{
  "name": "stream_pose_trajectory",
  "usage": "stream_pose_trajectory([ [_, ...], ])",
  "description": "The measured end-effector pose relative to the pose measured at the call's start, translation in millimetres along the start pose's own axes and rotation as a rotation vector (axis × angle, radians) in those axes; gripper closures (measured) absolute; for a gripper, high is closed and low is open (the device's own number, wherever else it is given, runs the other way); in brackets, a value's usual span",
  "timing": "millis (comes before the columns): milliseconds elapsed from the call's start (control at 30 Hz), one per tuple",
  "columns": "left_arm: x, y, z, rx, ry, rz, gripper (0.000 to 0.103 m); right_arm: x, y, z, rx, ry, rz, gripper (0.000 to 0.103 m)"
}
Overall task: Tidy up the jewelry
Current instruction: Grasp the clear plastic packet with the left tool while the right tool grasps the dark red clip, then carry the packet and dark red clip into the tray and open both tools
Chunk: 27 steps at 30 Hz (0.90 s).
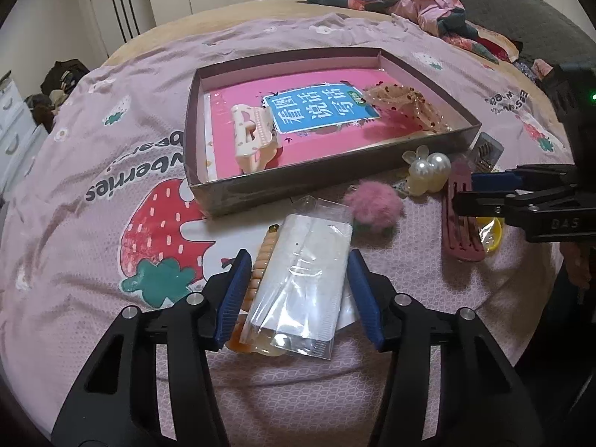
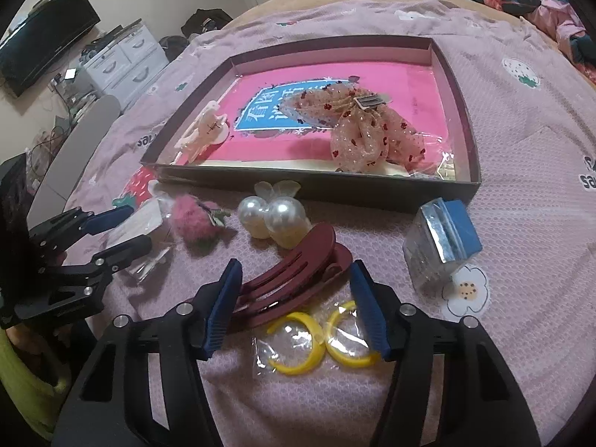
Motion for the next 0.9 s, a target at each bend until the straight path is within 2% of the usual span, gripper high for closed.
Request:
stream_pose_trajectory([
  [67, 1.7, 0.5, 1.0, 0.006, -0.007, -0.007, 0.068, -3.0, 0.9, -0.7, -0.012, 0.007, 0.004, 0.048],
  [167, 4.1, 0.1, 5.9, 0.030, -0.018, -0.012, 0.067, -8.1, 1.5, 1.1, -0.021, 0.022, 0.018, 0.046],
  [267, 5.9, -1.3, 9.8, 0.046, -0.019, -0.014, 0.068, -13.1, 1.7, 4.8, -0.004, -0.002, 0.021, 0.046],
  [300, 7.5, -1.4, 11.7, 0.054, -0.019, -0.018, 0.068, -13.1, 2.1, 6.2, 0.001, -0.007, 0.017, 0.049],
  [333, 9.1, -1.8, 14.0, 0.065, -0.021, -0.023, 0.068, -12.4, 2.4, 7.1, 0.004, -0.010, 0.010, 0.060],
  [433, 14.6, -3.0, 20.8, 0.101, -0.030, -0.035, 0.068, -8.4, 3.3, 9.9, 0.004, 0.005, -0.011, 0.073],
  [667, 29.3, 0.2, 33.7, 0.162, -0.030, -0.083, 0.068, 8.5, 4.9, 21.6, 0.056, 0.000, -0.083, 0.080],
  [900, 42.7, -0.3, 50.6, 0.228, -0.025, -0.121, 0.068, 27.9, 4.4, 36.6, 0.122, 0.000, -0.146, 0.082],
])
Point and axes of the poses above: each gripper's, at about its wrist camera, not at the fingertips, and x roughly against the way its jaws point, z to its left, y to its top, the point moved 2 cm from there along -x, roughly the way its jaws point, and after that the axes turned 6 degrees about -z, right-handed, at the moved point
